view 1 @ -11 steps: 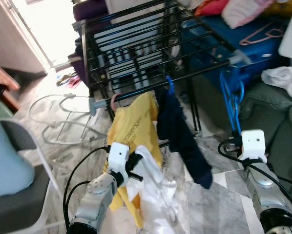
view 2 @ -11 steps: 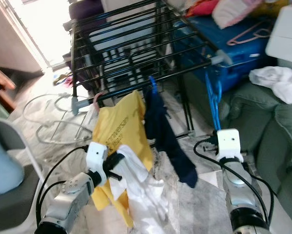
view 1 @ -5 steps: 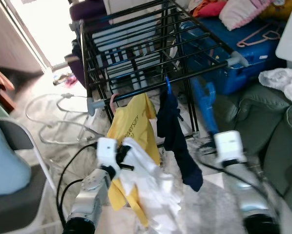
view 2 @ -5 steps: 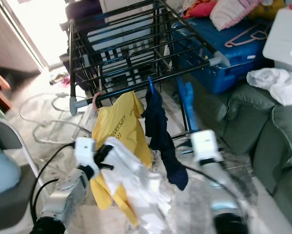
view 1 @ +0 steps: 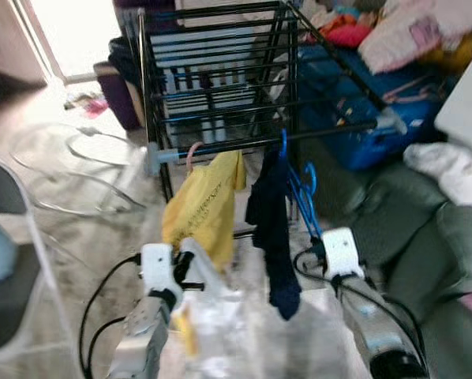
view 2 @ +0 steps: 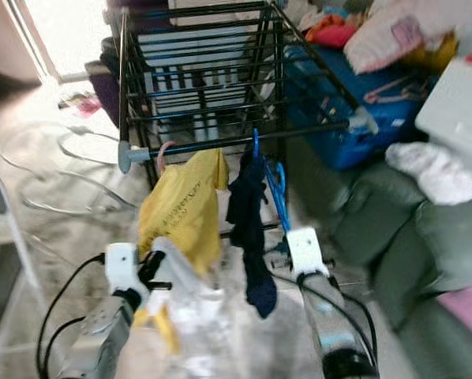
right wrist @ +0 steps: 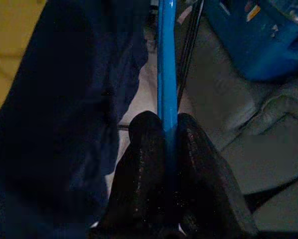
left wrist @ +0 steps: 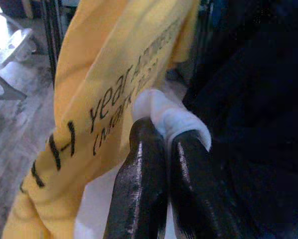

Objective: Hang hanger

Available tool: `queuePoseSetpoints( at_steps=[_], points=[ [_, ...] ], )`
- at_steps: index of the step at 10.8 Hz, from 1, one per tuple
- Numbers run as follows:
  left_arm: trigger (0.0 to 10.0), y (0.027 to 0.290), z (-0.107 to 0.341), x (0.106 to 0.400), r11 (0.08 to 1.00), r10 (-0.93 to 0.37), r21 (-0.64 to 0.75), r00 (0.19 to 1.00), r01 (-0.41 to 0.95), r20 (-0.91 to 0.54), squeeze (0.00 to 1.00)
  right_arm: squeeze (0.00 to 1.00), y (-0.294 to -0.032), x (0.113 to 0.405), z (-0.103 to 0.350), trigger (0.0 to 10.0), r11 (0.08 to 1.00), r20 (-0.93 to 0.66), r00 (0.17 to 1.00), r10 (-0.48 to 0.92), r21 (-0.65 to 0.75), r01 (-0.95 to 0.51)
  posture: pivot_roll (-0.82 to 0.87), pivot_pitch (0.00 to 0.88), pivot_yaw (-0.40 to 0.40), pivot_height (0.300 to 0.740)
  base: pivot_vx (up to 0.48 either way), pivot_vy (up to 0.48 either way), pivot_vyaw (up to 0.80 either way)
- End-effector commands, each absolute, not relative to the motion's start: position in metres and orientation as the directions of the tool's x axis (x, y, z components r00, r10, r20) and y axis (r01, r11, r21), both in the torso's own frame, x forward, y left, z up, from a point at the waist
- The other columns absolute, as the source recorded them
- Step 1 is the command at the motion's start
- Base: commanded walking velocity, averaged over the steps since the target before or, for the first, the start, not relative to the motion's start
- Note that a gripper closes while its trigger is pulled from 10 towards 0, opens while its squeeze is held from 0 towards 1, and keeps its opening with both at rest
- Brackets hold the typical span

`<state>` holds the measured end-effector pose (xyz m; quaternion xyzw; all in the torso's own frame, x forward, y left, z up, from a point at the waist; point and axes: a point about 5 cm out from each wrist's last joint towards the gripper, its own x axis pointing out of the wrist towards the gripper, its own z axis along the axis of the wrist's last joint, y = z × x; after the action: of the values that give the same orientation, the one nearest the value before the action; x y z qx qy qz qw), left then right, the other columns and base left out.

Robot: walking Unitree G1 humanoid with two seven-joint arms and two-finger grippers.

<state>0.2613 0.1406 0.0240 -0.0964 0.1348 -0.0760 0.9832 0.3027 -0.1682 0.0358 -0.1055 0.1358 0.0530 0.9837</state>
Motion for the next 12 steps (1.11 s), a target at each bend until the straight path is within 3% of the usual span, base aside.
queuePoseSetpoints(
  at_steps=[1,2,4,6,12],
  points=[
    [10.0,0.15,0.031,0.261,0.979,-0.139,-0.176,0.966,0.102,-0.217,0.0,0.0,-0.174,0.31,0.039,10.0,0.984,-0.285,0.958,0.034,-0.16,-0.083,-0.03,0.0,-0.059,0.74,0.0,0.0,0.0],
    [10.0,0.154,0.029,0.255,0.986,-0.138,-0.128,0.961,0.11,-0.24,0.0,0.0,-0.175,0.313,0.041,10.0,0.984,-0.286,0.958,0.021,-0.163,-0.071,-0.02,0.0,-0.068,0.74,0.0,0.0,0.0],
    [10.0,0.149,0.033,0.247,0.979,-0.201,-0.072,0.951,0.189,-0.237,0.0,0.0,-0.18,0.307,0.039,10.0,0.985,-0.27,0.963,0.001,-0.167,-0.048,-0.05,0.0,-0.009,0.74,0.0,0.0,0.0],
    [10.0,0.144,0.034,0.254,0.984,-0.096,-0.167,0.968,0.058,-0.233,0.0,0.0,-0.187,0.299,0.035,10.0,0.989,-0.264,0.963,-0.054,-0.146,0.015,-0.09,0.0,0.045,0.74,0.0,0.0,0.0],
    [10.0,0.157,0.028,0.257,0.988,-0.032,-0.156,0.961,-0.012,-0.276,0.0,0.0,-0.193,0.295,0.038,10.0,0.99,-0.249,0.965,-0.078,-0.135,0.045,-0.11,0.0,0.076,0.74,-0.259,0.0,0.0]
  ],
)
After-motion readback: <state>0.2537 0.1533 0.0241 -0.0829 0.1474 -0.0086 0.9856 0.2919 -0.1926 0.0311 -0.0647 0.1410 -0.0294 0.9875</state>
